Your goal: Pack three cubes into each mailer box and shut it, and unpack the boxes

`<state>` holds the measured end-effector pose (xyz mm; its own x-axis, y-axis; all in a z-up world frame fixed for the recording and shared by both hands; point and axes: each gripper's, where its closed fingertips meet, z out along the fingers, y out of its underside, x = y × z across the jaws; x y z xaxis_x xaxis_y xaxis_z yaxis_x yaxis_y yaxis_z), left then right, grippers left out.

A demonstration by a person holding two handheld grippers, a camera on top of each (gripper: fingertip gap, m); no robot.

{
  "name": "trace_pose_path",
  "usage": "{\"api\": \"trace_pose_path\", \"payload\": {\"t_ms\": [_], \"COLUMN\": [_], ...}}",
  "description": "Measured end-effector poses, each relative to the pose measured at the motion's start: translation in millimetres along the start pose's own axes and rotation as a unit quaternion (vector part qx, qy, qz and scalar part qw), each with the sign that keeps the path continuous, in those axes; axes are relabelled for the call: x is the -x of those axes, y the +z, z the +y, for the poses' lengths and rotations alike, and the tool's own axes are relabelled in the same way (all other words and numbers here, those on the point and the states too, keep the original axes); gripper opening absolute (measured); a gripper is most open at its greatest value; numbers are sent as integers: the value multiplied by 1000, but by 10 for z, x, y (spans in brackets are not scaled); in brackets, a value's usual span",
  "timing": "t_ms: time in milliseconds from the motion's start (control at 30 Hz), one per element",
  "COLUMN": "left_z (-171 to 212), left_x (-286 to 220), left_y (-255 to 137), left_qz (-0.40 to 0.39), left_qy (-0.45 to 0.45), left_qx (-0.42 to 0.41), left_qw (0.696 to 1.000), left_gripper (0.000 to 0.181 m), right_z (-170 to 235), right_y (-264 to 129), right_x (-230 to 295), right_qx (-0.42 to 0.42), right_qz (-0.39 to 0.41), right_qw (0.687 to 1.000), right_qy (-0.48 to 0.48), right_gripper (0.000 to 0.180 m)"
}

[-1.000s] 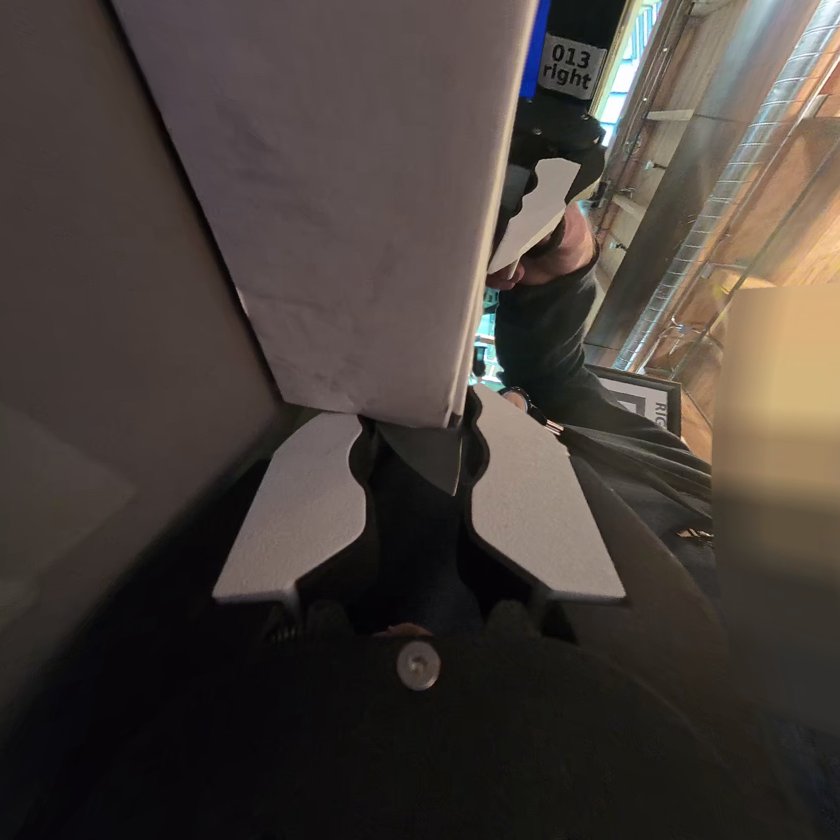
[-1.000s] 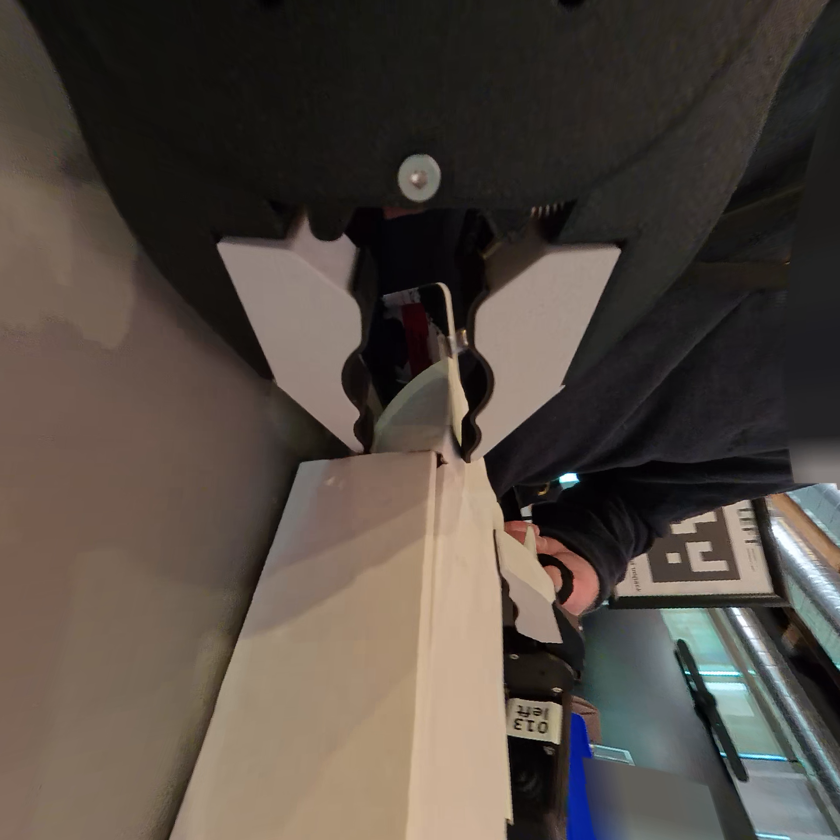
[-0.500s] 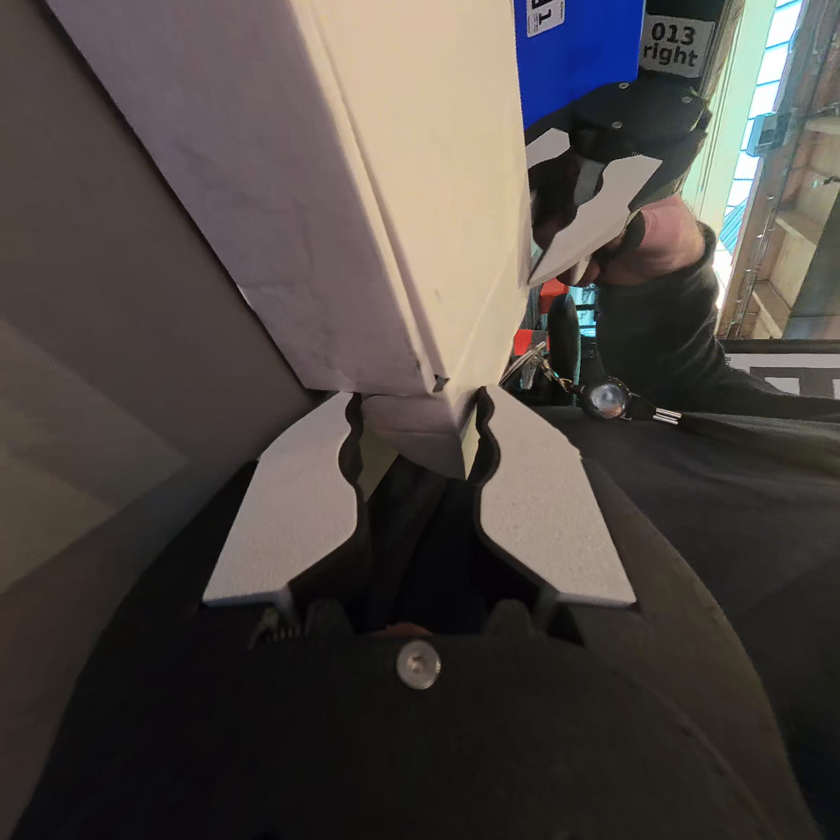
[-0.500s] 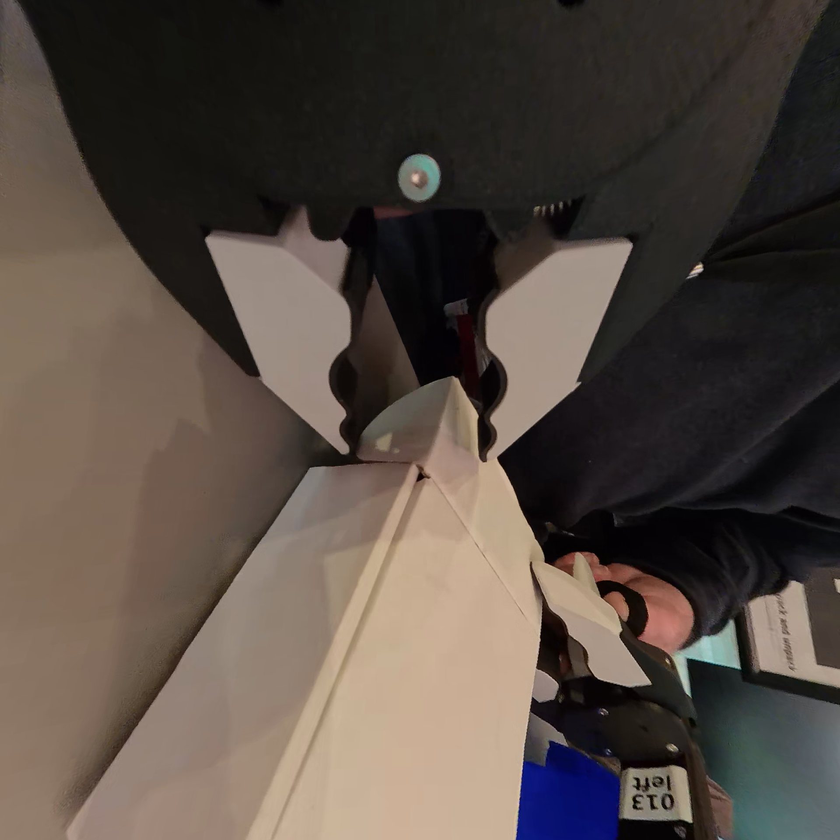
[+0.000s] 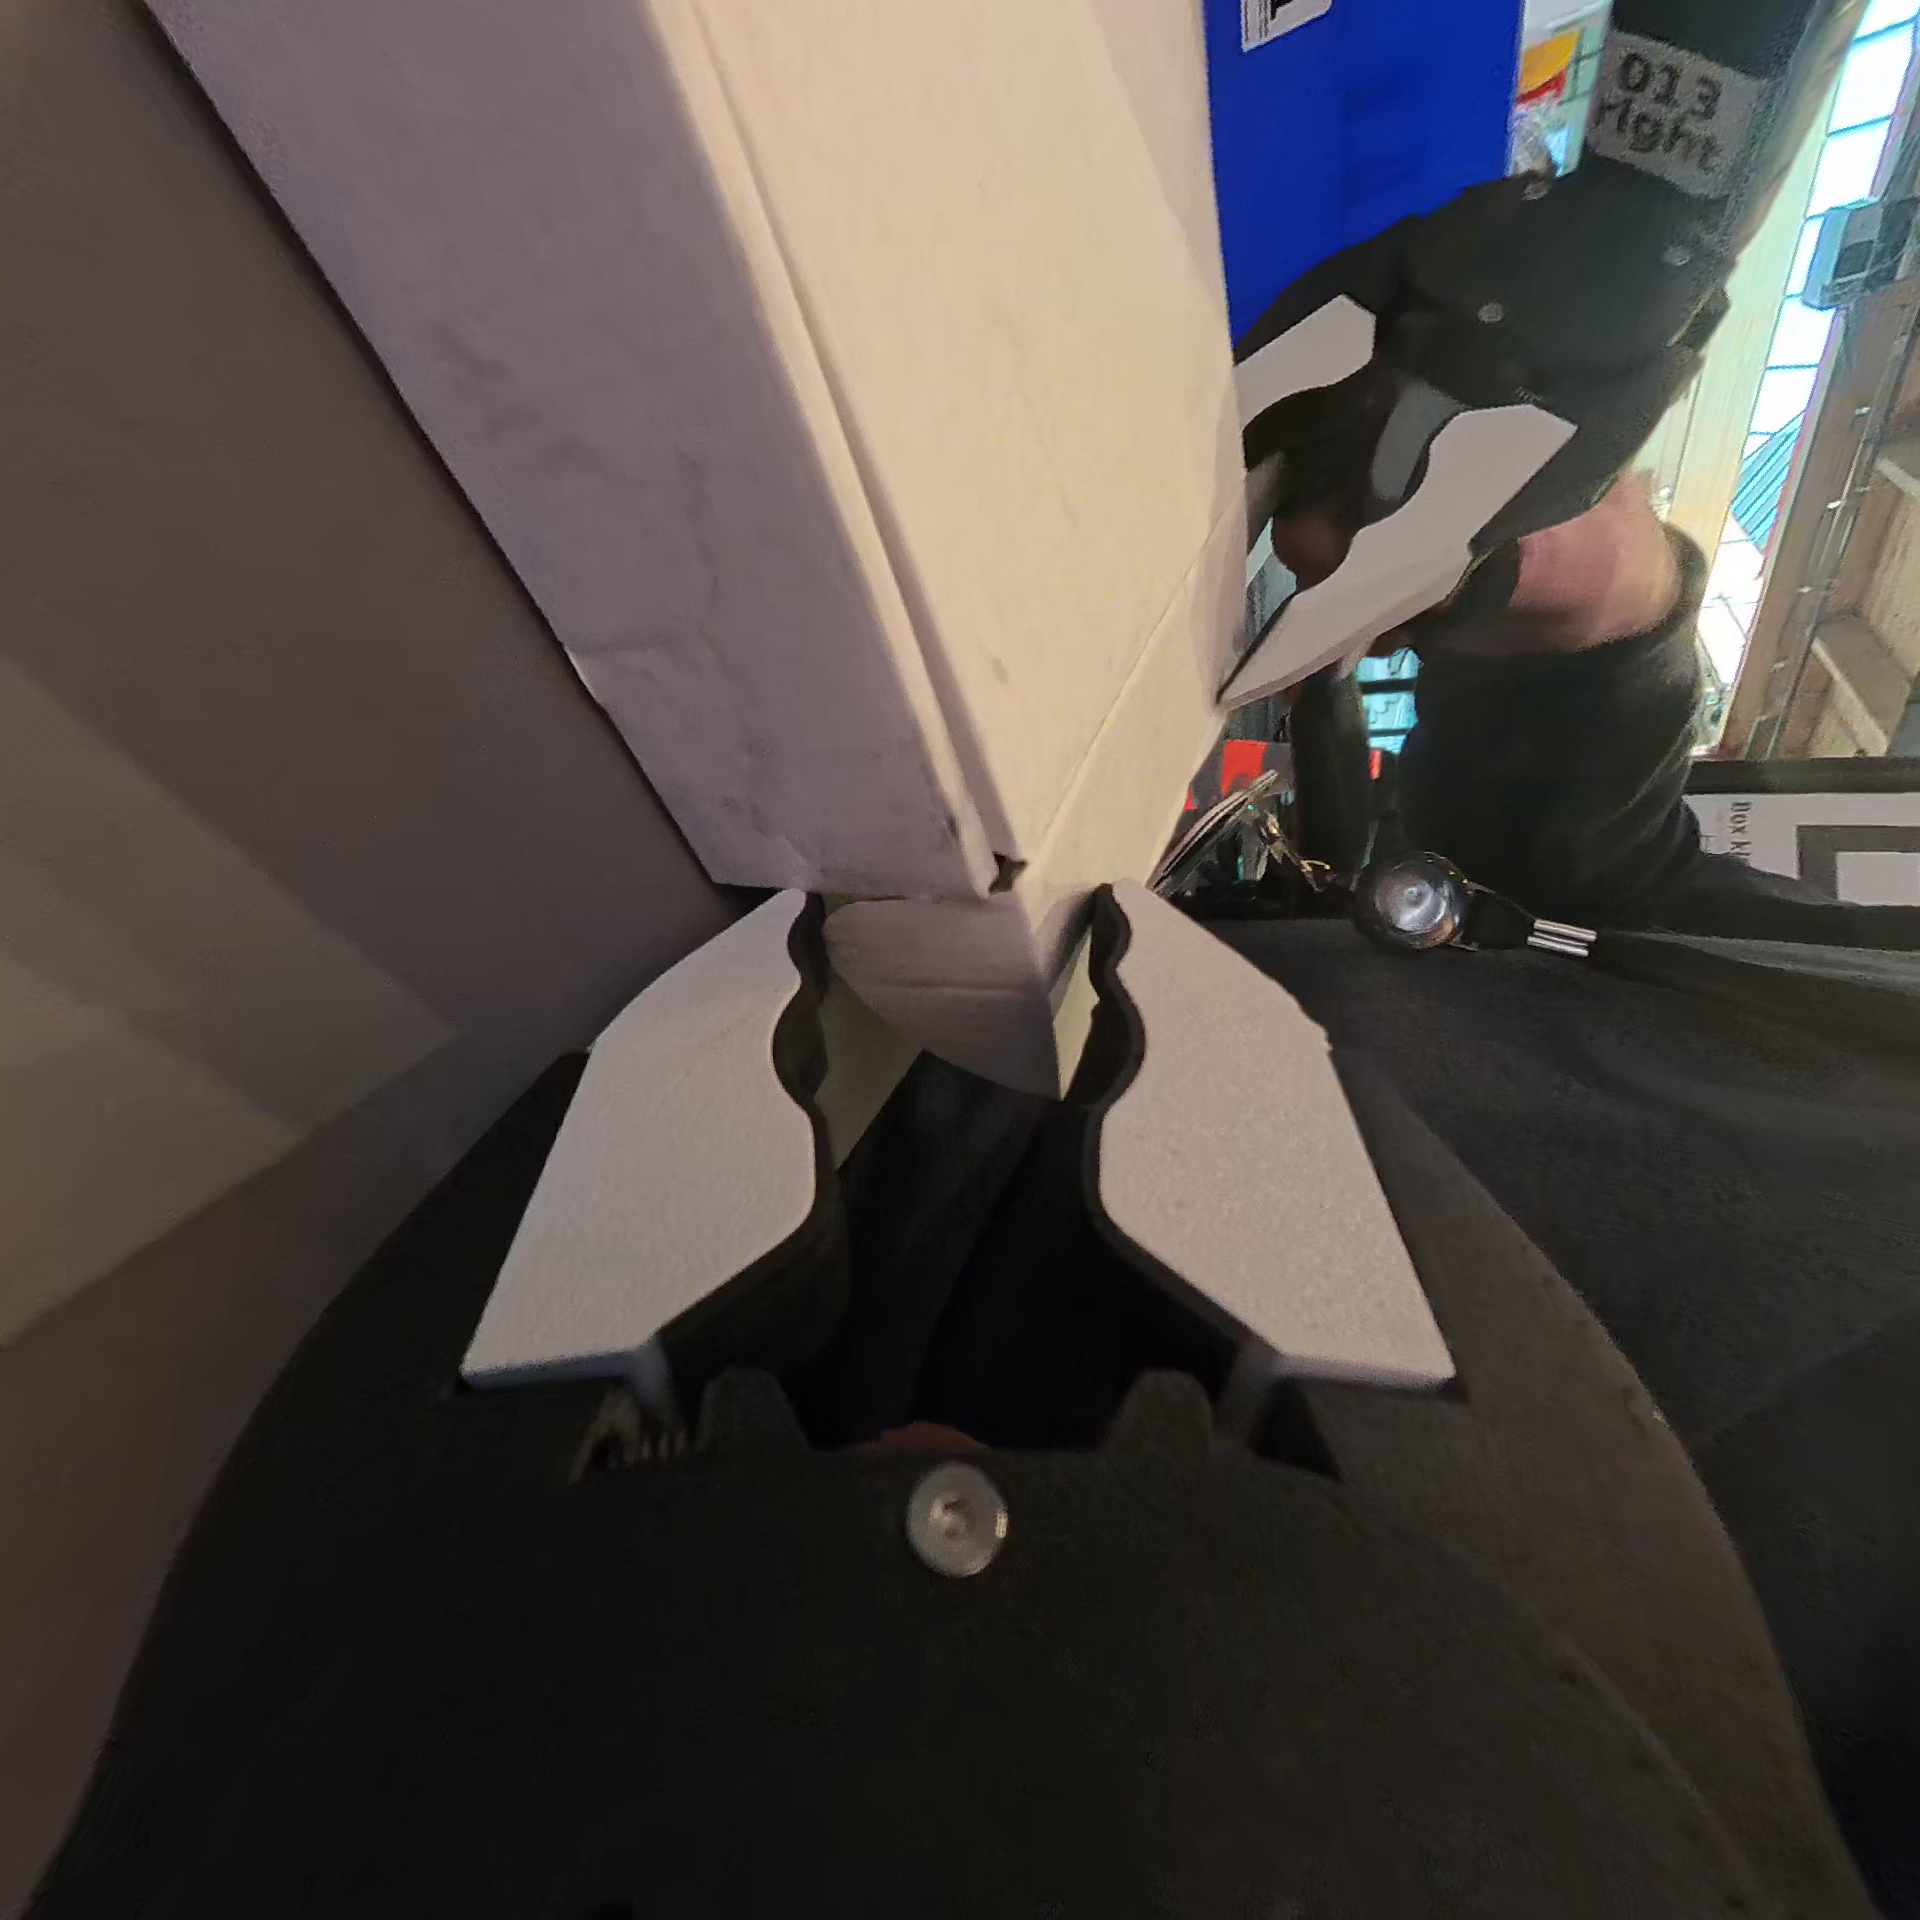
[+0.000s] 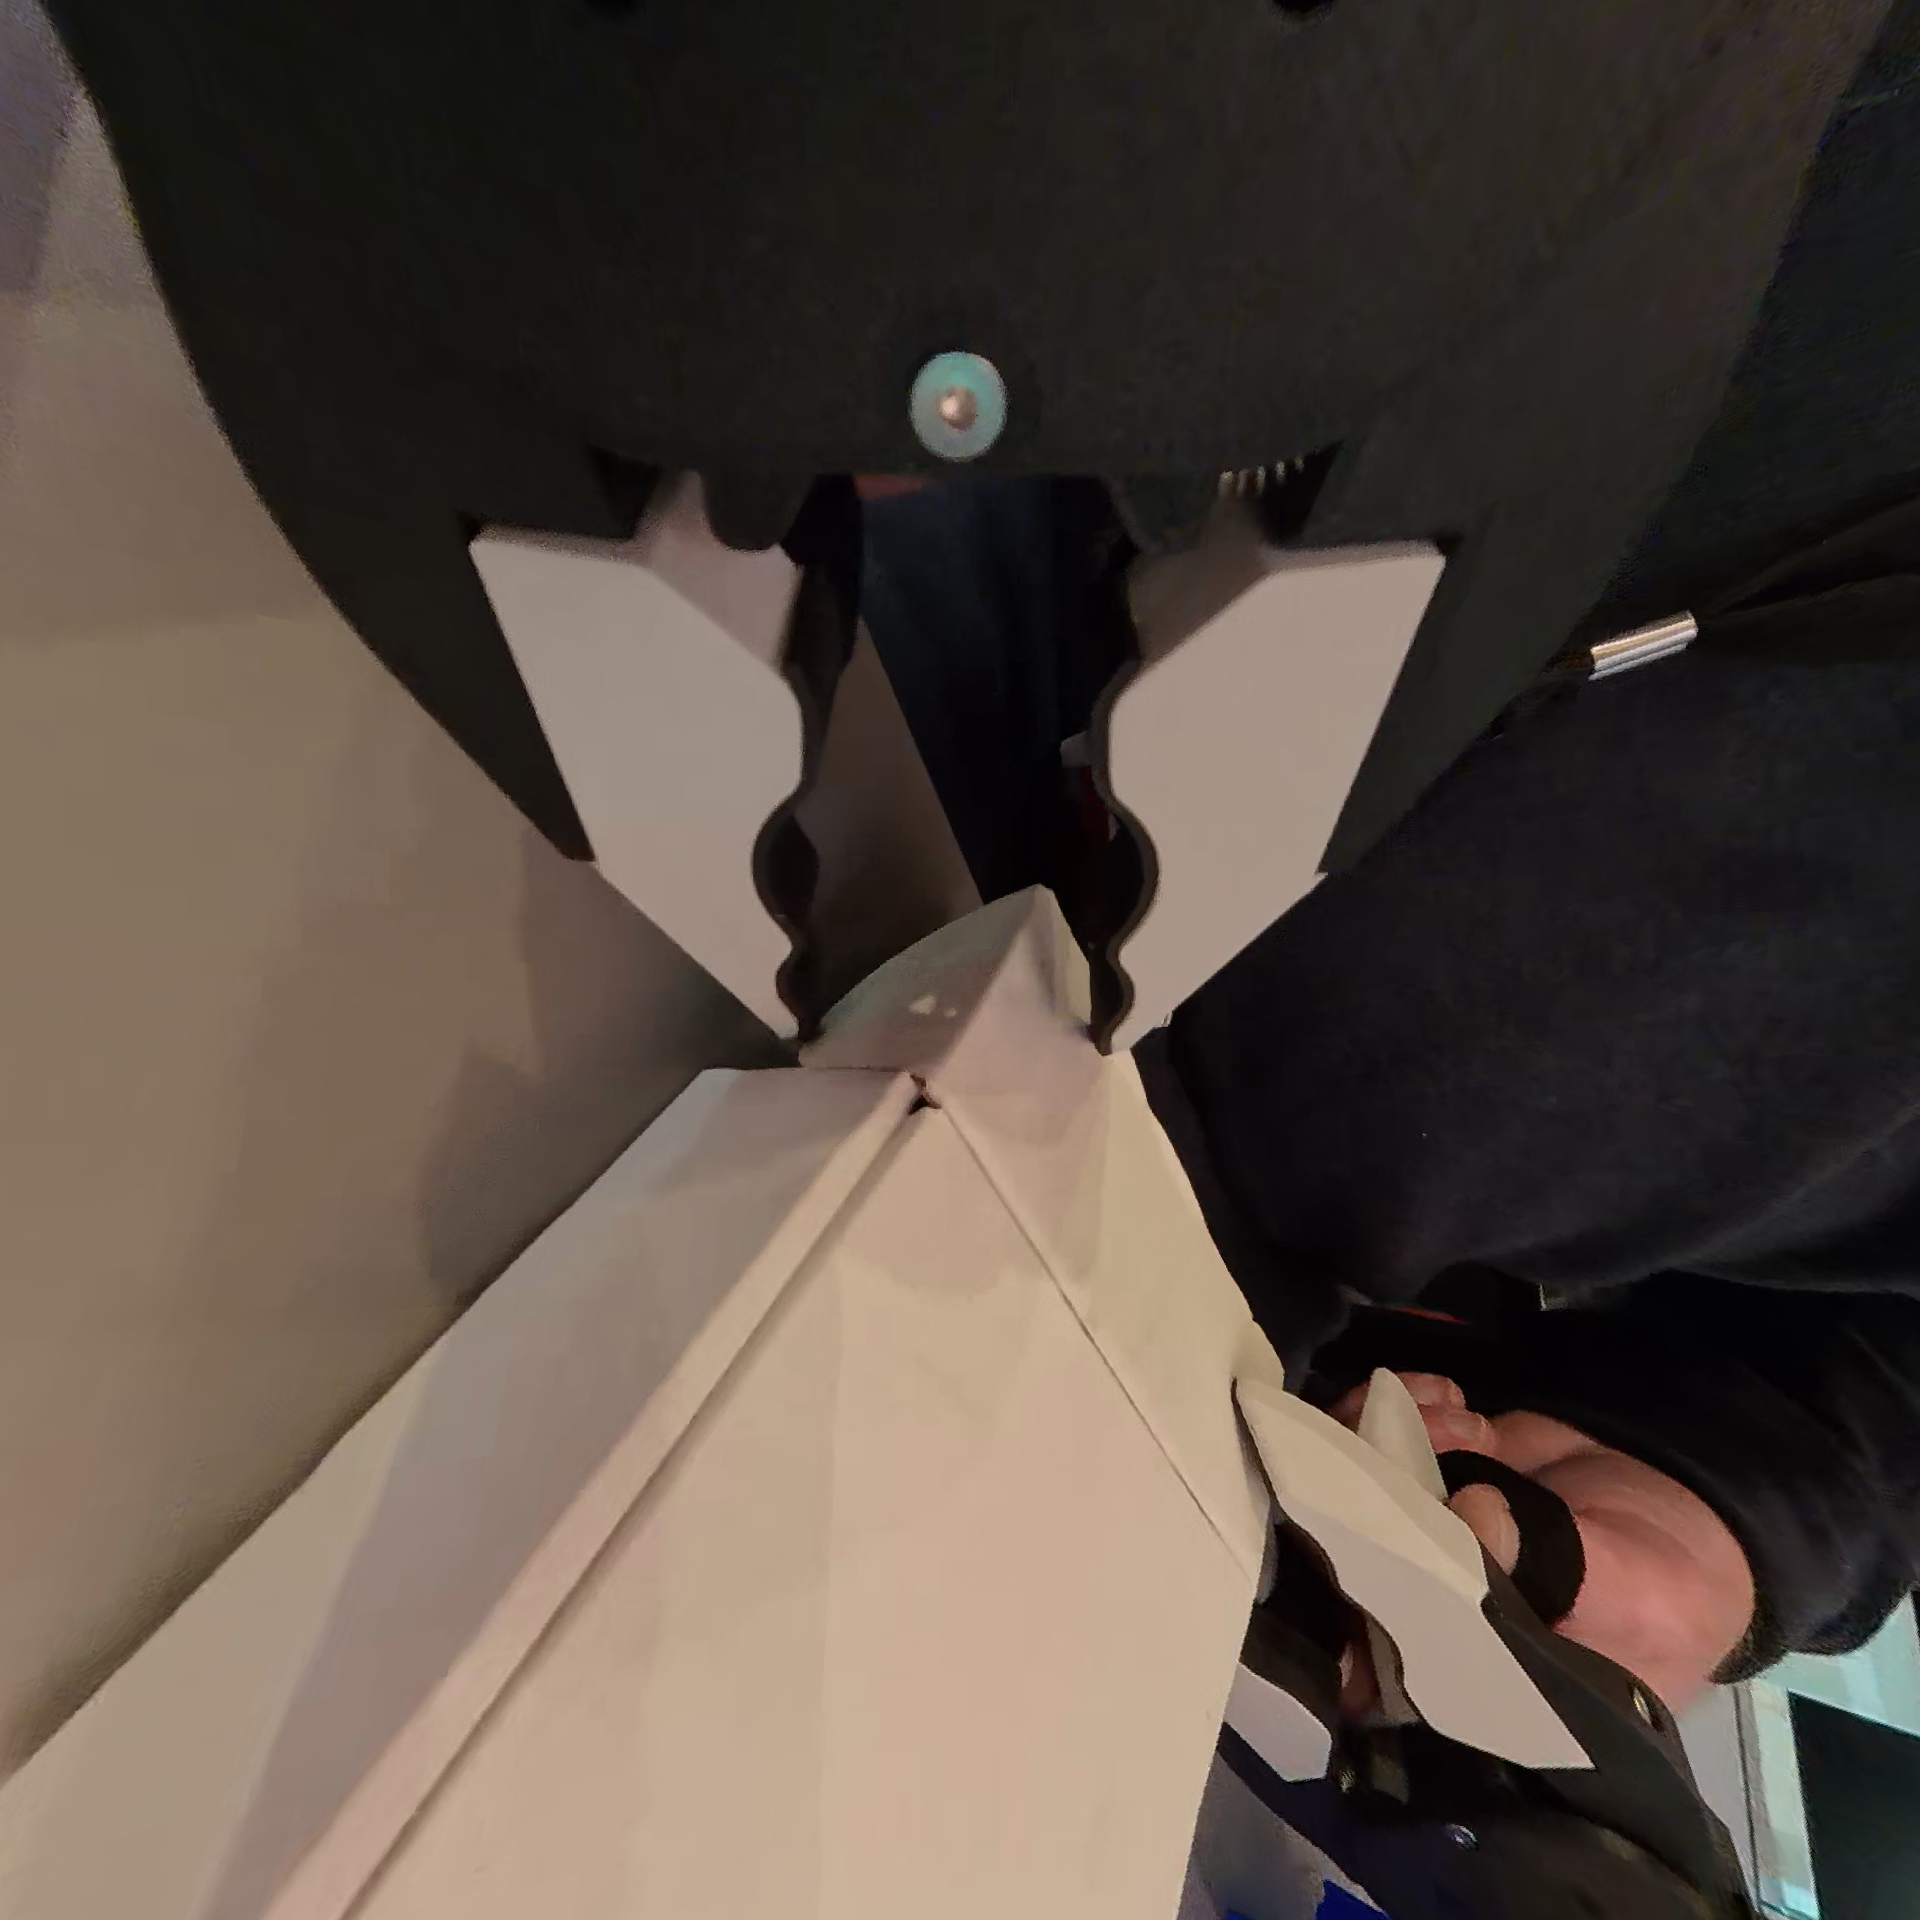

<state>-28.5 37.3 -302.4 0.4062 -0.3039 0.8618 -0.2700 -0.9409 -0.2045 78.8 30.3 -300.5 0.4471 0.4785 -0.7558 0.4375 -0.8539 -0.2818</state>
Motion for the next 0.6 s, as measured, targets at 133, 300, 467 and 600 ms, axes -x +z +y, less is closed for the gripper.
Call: {"api": "trace_pose_path", "payload": {"t_ms": [133,300,467,600], "left_z": [1,17,12,19], "left_x": [-5,-29,23,50], "left_y": [0,30,56,84], "left_qz": [1,19,-9,-24], "left_qy": [-9,-30,-1,14], "left_qx": [2,8,12,18], "left_qw": [1000,999,1000,999], "left_gripper": [48,46,47,47], "right_z": [11,-19,-12,-15], "right_y": [24,39,51,57], "right_x": [36,34,-43,-106], "right_qx": [11,8,10,1], "right_qz": [-28,-49,-12,-8], "right_qw": [999,998,1000,1000], "right_qy": [20,32,3,1], "right_gripper": [46,44,45,43]}}
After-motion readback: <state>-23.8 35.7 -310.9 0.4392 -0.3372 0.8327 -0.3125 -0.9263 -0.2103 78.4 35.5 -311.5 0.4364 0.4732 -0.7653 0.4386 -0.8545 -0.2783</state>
